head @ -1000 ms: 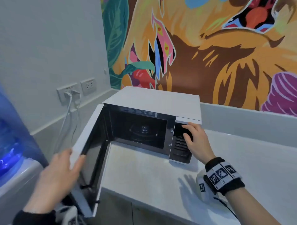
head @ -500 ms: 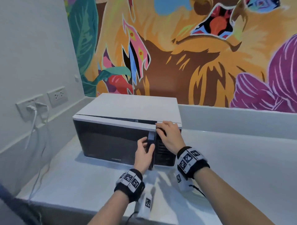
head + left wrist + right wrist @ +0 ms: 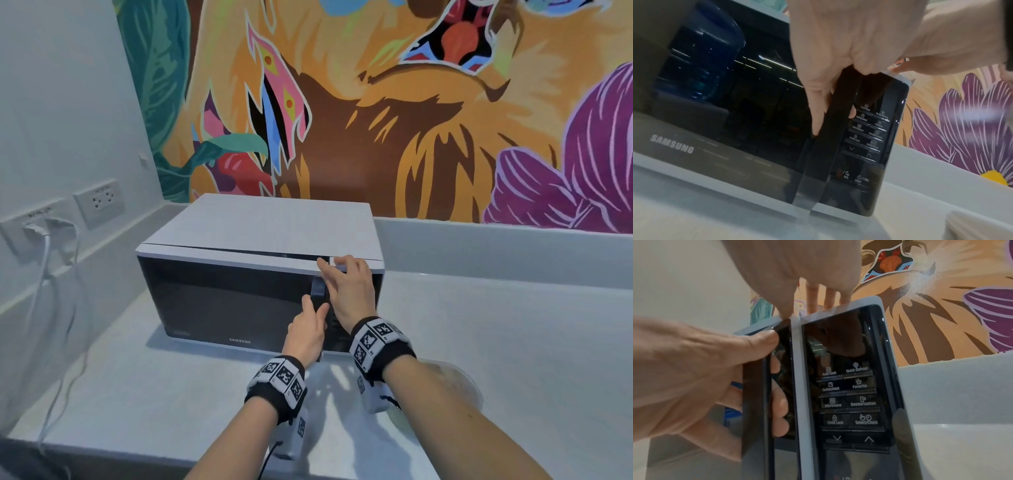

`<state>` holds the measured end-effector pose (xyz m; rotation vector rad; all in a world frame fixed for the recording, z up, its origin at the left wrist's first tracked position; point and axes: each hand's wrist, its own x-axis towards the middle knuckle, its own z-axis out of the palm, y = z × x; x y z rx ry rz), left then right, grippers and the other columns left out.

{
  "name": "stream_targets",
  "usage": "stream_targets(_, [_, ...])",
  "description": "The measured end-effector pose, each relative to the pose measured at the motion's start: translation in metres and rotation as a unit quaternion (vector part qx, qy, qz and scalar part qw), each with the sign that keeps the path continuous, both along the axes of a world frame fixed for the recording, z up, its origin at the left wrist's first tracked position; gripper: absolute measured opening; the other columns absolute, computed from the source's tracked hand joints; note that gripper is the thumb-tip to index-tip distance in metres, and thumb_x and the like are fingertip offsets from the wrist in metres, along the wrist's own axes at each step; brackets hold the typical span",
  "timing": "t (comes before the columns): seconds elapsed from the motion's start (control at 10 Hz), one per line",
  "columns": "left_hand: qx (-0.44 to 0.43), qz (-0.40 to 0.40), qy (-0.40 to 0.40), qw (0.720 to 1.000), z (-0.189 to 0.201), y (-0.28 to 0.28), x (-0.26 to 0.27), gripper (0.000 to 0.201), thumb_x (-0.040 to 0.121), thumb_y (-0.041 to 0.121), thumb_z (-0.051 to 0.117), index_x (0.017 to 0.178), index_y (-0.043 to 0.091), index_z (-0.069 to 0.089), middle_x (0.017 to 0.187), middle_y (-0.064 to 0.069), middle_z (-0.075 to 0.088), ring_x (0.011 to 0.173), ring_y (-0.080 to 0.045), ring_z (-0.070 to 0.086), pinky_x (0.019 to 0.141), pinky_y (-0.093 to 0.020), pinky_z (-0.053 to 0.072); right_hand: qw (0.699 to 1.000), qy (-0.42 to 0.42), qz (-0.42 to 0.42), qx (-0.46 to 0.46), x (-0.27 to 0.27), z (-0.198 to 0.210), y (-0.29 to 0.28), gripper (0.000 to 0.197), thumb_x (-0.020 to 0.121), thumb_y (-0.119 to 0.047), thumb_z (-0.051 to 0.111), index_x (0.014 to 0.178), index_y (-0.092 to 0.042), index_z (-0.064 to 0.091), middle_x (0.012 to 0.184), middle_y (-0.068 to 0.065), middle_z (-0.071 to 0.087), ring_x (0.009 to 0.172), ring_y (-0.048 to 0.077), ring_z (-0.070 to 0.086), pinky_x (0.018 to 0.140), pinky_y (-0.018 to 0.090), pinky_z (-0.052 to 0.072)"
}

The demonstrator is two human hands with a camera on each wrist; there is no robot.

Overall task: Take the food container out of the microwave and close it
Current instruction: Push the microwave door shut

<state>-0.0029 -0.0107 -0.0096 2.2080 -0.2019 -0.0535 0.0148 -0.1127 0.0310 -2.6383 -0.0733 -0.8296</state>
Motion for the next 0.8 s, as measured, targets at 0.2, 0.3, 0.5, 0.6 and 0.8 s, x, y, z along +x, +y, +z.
stream_targets(0.2, [-0.011,0.004,0.005,1.0,0.0,-0.004,0.004,0.042,0.096,0.045,0.024,0.123,0.013,0.029,0.11,-0.023,0.065,0.104,-0.046,0.057,0.093,-0.052,0.044,0.999,-0.018,-0.027,-0.018,0.001,0.001,0.006,0.028,0.09,-0.02,0.055,0.117,-0.025,0.06,0.107,0.011,0.063,0.099,0.03,0.053,0.086,0.04,0.048])
stream_targets(0.3, [-0.016,0.001,0.009,1.0,-0.001,-0.004,0.006,0.045,0.095,0.047,0.023,0.127,0.016,0.027,0.113,-0.023,0.065,0.106,-0.046,0.057,0.094,-0.053,0.043,0.999,-0.023,-0.041,-0.019,0.002,0.001,0.008,0.027,0.089,-0.018,0.056,0.114,-0.024,0.06,0.103,0.01,0.063,0.095,0.03,0.053,0.083,0.039,0.049])
stream_targets(0.5, [-0.029,0.007,0.022,0.999,0.004,-0.009,0.01,0.044,0.095,0.045,0.023,0.126,0.013,0.027,0.117,-0.024,0.064,0.108,-0.047,0.056,0.095,-0.053,0.043,0.997,-0.016,-0.067,-0.045,0.009,0.003,0.011,0.026,0.086,-0.014,0.058,0.11,-0.023,0.059,0.096,0.008,0.06,0.088,0.028,0.052,0.078,0.039,0.048])
stream_targets(0.6, [-0.027,0.007,0.03,0.999,0.005,-0.01,0.011,0.043,0.096,0.044,0.023,0.125,0.013,0.029,0.117,-0.024,0.063,0.107,-0.047,0.056,0.094,-0.053,0.044,0.996,-0.001,-0.069,-0.06,0.008,0.005,0.013,0.024,0.087,-0.017,0.057,0.11,-0.022,0.057,0.096,0.008,0.06,0.087,0.028,0.052,0.077,0.039,0.049])
stream_targets(0.8, [-0.01,-0.006,0.033,0.999,0.007,-0.005,0.012,0.049,0.097,0.041,0.029,0.136,0.012,0.025,0.126,-0.024,0.059,0.112,-0.041,0.056,0.095,-0.047,0.045,0.999,0.035,-0.001,-0.036,-0.008,0.008,0.004,0.034,0.093,-0.024,0.048,0.126,-0.019,0.051,0.124,0.011,0.056,0.114,0.031,0.047,0.104,0.043,0.04])
